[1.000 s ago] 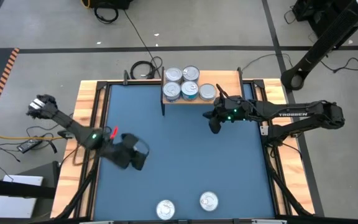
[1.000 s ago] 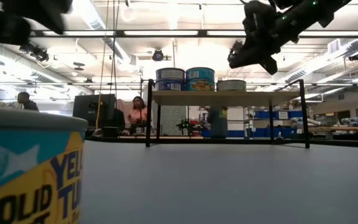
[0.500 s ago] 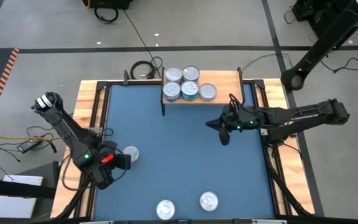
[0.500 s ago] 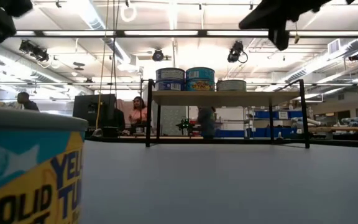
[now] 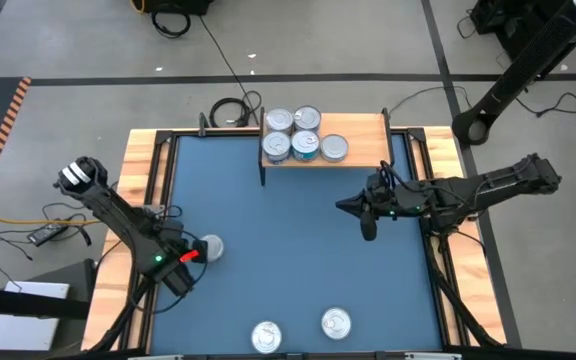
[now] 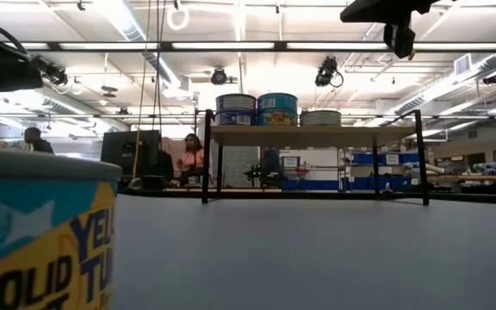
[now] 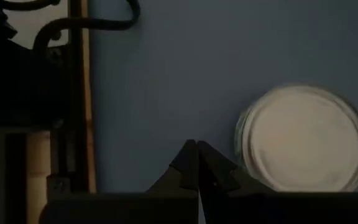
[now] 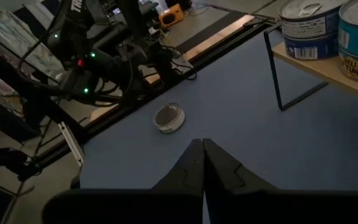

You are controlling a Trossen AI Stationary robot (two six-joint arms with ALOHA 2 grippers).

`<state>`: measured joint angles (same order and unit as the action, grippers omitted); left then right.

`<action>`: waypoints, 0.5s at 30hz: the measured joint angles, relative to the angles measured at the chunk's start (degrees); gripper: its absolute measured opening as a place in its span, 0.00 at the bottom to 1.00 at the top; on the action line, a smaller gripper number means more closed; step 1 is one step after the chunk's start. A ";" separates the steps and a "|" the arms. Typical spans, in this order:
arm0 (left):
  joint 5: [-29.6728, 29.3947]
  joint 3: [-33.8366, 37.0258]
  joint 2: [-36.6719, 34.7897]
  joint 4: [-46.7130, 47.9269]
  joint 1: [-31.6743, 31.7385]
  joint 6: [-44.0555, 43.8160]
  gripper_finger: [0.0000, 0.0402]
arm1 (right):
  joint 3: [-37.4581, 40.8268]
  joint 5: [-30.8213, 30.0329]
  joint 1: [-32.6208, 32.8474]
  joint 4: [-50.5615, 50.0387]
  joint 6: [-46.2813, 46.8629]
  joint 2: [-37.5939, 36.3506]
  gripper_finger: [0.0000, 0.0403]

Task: Stack canned seafood by type on shelf
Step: Stack the green tuna can on top of the green tuna can on the shelf

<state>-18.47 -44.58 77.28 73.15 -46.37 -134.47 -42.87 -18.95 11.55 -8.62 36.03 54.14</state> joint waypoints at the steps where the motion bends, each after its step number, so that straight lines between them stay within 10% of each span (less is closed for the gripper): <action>1: -0.16 0.10 0.00 0.04 0.54 0.00 0.00 | 0.00 -0.08 0.15 -0.02 0.05 0.05 0.01; 15: 0.54 5.67 5.05 -15.22 3.32 0.45 0.00 | 0.00 -0.19 2.59 2.66 1.47 0.03 0.02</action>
<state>-17.93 -38.91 82.33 57.93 -43.05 -134.03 -42.87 -19.14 14.14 -5.96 37.49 54.17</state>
